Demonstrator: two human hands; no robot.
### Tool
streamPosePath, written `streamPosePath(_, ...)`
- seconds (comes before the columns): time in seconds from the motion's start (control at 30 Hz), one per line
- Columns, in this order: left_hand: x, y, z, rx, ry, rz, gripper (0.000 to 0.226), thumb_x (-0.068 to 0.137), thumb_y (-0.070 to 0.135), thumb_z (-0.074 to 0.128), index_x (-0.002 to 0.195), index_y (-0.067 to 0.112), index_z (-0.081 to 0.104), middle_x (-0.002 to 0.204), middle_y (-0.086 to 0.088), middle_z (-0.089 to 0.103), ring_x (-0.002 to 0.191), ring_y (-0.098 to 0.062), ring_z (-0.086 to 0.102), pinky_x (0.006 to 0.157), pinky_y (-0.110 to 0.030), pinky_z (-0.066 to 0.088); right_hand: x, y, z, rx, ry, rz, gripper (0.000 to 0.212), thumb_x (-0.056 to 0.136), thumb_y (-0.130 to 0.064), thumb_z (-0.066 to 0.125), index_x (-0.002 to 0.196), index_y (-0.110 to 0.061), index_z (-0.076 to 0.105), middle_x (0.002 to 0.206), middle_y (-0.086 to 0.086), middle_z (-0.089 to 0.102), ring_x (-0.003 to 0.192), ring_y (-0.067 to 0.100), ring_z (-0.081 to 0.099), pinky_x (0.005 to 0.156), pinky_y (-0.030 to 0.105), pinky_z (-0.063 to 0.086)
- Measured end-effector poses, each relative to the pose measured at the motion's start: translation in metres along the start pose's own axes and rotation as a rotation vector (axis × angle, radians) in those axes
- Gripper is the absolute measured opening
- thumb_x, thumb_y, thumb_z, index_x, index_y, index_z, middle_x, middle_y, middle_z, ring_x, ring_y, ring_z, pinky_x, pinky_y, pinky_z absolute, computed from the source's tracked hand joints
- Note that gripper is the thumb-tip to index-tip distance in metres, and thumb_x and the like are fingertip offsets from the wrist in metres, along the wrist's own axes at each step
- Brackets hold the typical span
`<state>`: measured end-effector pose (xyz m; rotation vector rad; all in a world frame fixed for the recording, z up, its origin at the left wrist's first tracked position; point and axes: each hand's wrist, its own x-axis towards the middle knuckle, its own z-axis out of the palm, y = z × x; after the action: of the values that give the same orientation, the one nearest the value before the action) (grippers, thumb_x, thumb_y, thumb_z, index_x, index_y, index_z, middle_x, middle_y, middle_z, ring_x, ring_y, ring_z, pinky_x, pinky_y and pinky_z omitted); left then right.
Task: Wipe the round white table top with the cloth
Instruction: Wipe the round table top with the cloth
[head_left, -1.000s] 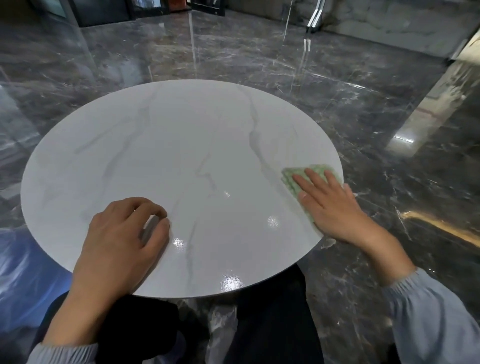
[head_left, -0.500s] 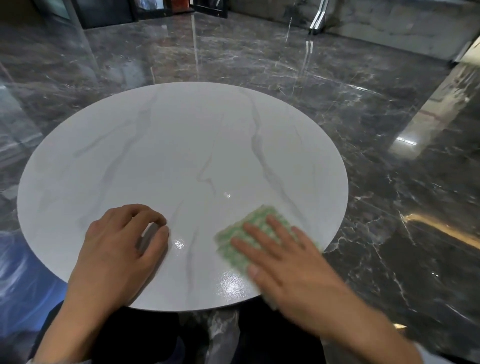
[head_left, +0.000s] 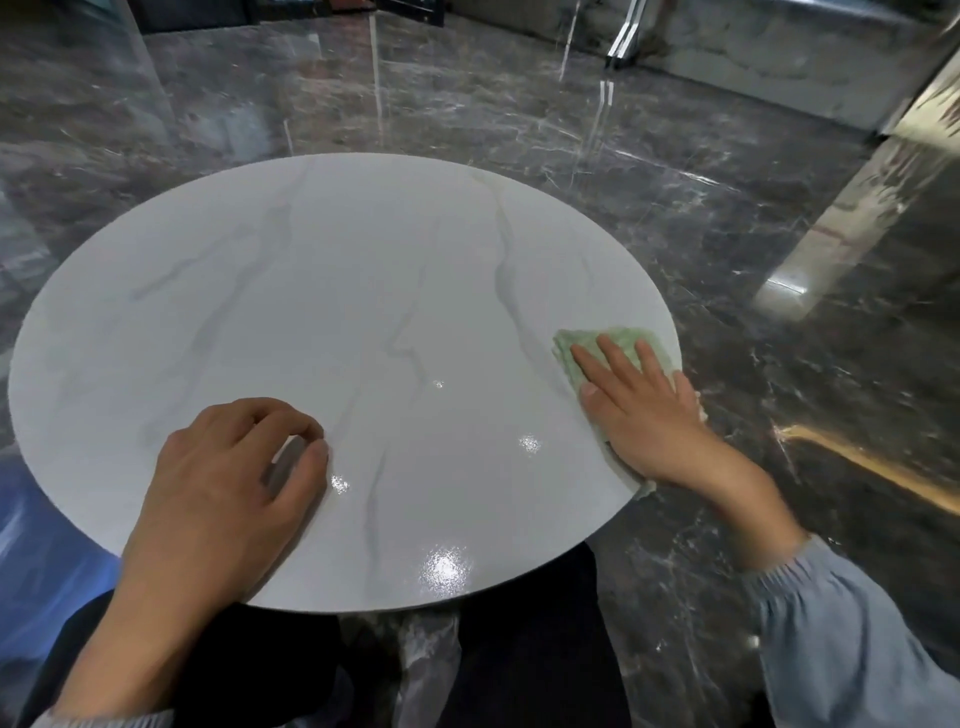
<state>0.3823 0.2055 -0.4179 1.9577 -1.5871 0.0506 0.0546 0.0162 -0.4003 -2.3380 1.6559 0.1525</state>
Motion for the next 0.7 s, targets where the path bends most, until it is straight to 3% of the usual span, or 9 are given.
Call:
streamPosePath(0.1, 0.002, -0.001, 0.002, 0.008, 0.001, 0.011, 0.016, 0.091, 0.035, 0.06, 0.093, 0.027, 0.073, 0.102, 0.008, 0.067, 0.101, -0.03, 0.063, 0.086, -0.051, 0.048, -0.078, -0.037, 0.036, 0.008, 0.054, -0.185, 0.056, 0.099, -0.062, -0.008, 0.155, -0.061, -0.011, 0.169, -0.022, -0.018, 0.154, 0.015, -0.029, 0.124, 0.046, -0.015)
streamPosePath(0.17, 0.002, -0.001, 0.003, 0.014, -0.002, 0.002, 0.015, 0.09, 0.036, 0.059, 0.093, 0.029, 0.072, 0.101, 0.009, 0.066, 0.101, -0.029, 0.061, 0.085, -0.05, 0.047, -0.12, -0.064, 0.061, 0.006, 0.116, -0.285, 0.052, 0.109, -0.055, 0.005, 0.161, -0.052, 0.007, 0.172, -0.015, 0.005, 0.16, 0.023, -0.005, 0.123, 0.048, 0.001)
streamPosePath(0.23, 0.002, 0.0, 0.002, 0.003, -0.003, 0.003, 0.014, 0.09, 0.036, 0.059, 0.093, 0.029, 0.071, 0.101, 0.011, 0.064, 0.099, -0.028, 0.06, 0.084, -0.051, 0.048, -0.139, -0.078, 0.072, -0.007, 0.091, -0.322, 0.052, 0.111, -0.053, 0.016, 0.162, -0.047, 0.018, 0.172, -0.012, 0.015, 0.159, 0.03, 0.009, 0.119, 0.054, 0.01)
streamPosePath(0.33, 0.001, 0.001, 0.003, 0.003, 0.003, 0.006, 0.014, 0.09, 0.036, 0.059, 0.093, 0.029, 0.071, 0.101, 0.011, 0.064, 0.097, -0.026, 0.059, 0.083, -0.049, 0.047, -0.134, -0.075, 0.058, 0.016, 0.098, -0.362, 0.048, 0.109, -0.058, 0.013, 0.156, -0.063, 0.002, 0.168, -0.03, -0.011, 0.157, 0.014, -0.02, 0.123, 0.048, -0.01)
streamPosePath(0.4, 0.001, 0.001, 0.003, 0.011, 0.005, 0.01, 0.014, 0.09, 0.036, 0.059, 0.093, 0.029, 0.071, 0.102, 0.01, 0.065, 0.099, -0.028, 0.06, 0.084, -0.049, 0.047, -0.118, -0.06, 0.044, 0.084, 0.045, -0.326, 0.048, 0.106, -0.061, 0.008, 0.151, -0.069, -0.007, 0.161, -0.038, -0.023, 0.148, 0.001, -0.036, 0.121, 0.038, -0.022)
streamPosePath(0.47, 0.002, 0.001, 0.003, 0.019, 0.005, 0.014, 0.016, 0.091, 0.037, 0.059, 0.094, 0.029, 0.072, 0.103, 0.008, 0.066, 0.1, -0.029, 0.061, 0.086, -0.05, 0.047, -0.092, -0.041, 0.027, 0.083, 0.042, -0.263, 0.051, 0.102, -0.064, 0.006, 0.152, -0.068, -0.004, 0.161, -0.039, -0.02, 0.147, -0.002, -0.034, 0.123, 0.038, -0.018)
streamPosePath(0.63, 0.001, 0.0, 0.004, 0.012, 0.003, 0.009, 0.019, 0.092, 0.04, 0.056, 0.095, 0.03, 0.072, 0.102, 0.011, 0.065, 0.101, -0.025, 0.059, 0.088, -0.043, 0.043, 0.021, 0.021, -0.004, 0.022, 0.079, -0.031, 0.064, 0.096, -0.068, 0.002, 0.158, -0.056, 0.002, 0.171, -0.022, -0.003, 0.159, 0.02, -0.009, 0.126, 0.051, 0.002)
streamPosePath(0.7, 0.001, -0.002, 0.004, 0.007, 0.002, 0.019, 0.018, 0.093, 0.038, 0.057, 0.094, 0.029, 0.072, 0.102, 0.012, 0.065, 0.099, -0.024, 0.06, 0.087, -0.046, 0.046, 0.083, 0.054, -0.013, -0.023, 0.043, 0.074, 0.081, 0.086, -0.081, -0.012, 0.16, -0.052, 0.003, 0.171, -0.019, -0.005, 0.159, 0.025, -0.009, 0.126, 0.053, 0.002)
